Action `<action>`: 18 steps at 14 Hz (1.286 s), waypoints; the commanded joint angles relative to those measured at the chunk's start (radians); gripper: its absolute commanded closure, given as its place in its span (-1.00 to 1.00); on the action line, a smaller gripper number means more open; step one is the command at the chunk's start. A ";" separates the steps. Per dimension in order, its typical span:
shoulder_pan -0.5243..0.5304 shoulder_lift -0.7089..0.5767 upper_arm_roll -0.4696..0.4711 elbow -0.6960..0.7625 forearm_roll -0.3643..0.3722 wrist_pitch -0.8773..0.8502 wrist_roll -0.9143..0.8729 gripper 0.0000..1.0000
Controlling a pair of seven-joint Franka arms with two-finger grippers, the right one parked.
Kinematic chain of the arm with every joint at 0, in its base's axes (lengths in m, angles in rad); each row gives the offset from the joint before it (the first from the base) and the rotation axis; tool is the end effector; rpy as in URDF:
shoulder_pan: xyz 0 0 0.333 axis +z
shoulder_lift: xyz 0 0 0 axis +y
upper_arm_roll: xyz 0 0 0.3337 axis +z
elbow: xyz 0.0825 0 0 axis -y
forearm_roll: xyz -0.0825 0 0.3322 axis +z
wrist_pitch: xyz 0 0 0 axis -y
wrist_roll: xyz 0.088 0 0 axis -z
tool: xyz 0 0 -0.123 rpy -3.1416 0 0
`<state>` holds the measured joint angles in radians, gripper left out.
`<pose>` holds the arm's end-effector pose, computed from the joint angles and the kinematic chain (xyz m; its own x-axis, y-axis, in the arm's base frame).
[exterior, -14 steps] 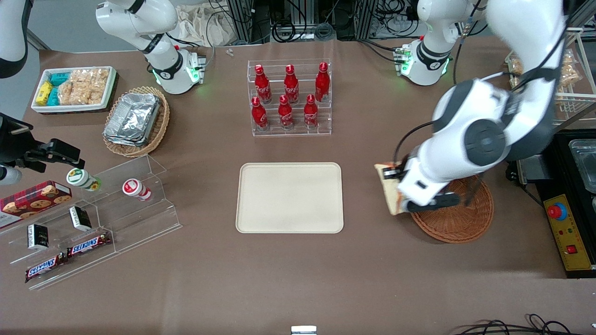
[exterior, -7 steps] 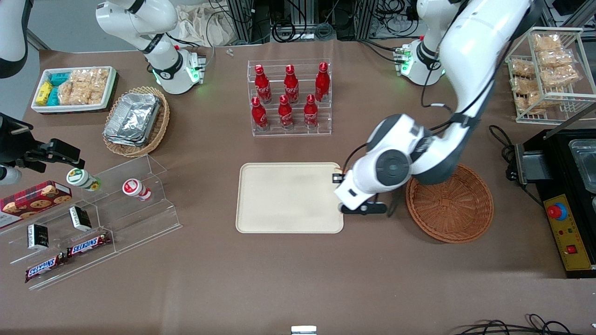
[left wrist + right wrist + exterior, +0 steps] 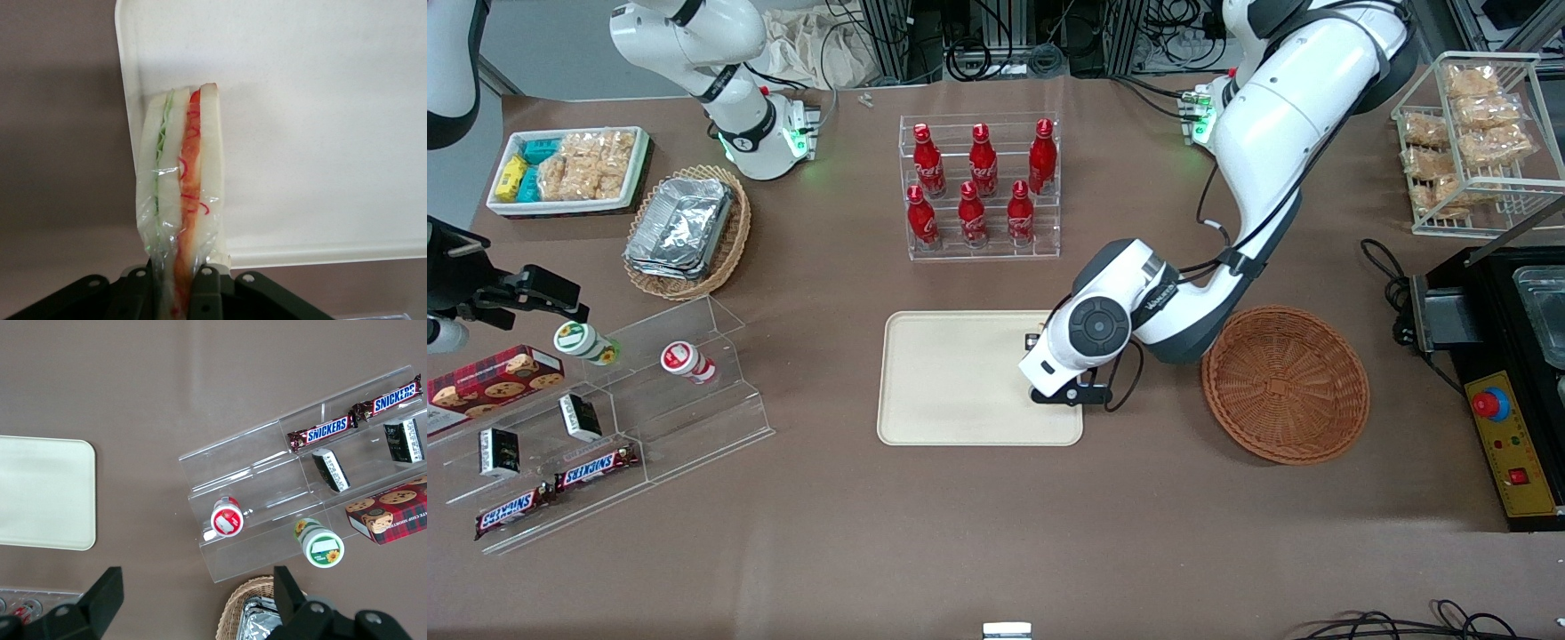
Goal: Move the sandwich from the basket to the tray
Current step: 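Carry the sandwich over the cream tray and lower it onto it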
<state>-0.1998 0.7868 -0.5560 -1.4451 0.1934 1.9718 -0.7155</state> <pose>0.5439 -0.3875 0.2829 0.9677 -0.0304 -0.2504 -0.0130 -0.9974 0.0707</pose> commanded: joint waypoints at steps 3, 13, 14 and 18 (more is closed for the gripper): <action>-0.012 0.022 0.004 -0.009 0.050 0.030 -0.019 0.74; 0.013 -0.044 0.001 0.009 0.037 -0.063 -0.022 -0.99; 0.032 -0.082 -0.001 0.011 0.034 -0.097 -0.022 -0.99; 0.144 -0.239 -0.004 0.009 -0.031 -0.249 -0.004 -0.99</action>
<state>-0.1174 0.6421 -0.5566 -1.4033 0.1987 1.7818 -0.7213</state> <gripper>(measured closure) 0.004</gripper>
